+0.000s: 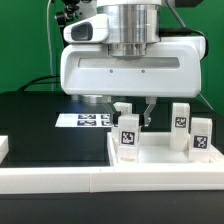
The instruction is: Assemble square table
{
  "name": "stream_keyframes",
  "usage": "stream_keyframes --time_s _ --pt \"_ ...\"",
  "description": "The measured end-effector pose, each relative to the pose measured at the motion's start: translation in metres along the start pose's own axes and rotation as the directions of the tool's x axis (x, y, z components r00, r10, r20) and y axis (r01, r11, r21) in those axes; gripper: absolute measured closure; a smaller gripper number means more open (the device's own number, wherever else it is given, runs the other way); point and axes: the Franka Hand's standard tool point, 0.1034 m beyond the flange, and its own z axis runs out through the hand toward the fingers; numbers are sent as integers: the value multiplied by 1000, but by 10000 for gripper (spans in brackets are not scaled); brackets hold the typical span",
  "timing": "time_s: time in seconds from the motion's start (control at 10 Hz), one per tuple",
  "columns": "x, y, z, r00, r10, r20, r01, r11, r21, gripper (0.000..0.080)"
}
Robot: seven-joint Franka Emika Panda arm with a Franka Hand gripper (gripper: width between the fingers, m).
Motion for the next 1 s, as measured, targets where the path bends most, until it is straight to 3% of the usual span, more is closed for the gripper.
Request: stream_keyframes --time_s 0.6,0.9,1.0 --pt "2 2 2 905 425 -1 -425 905 24 509" --pt "2 1 2 772 635 4 -635 772 23 509" --pt "2 2 2 690 724 10 -724 689 29 509"
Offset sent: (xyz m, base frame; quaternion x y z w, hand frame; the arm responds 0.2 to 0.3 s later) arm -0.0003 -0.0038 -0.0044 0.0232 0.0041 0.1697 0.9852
